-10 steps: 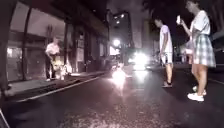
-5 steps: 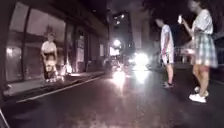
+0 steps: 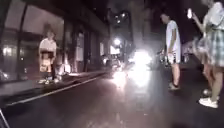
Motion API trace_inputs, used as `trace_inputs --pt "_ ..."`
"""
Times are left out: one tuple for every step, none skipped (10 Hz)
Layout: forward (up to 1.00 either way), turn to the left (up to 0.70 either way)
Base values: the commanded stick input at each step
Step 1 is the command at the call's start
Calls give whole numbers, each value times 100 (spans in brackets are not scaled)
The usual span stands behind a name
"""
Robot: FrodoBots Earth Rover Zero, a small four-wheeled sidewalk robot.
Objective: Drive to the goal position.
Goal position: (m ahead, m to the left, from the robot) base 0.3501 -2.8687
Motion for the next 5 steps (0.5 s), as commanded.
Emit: trace_inputs --pt "45 0" --pt "45 0" --pt "45 0" --pt "45 0" --pt "45 0"
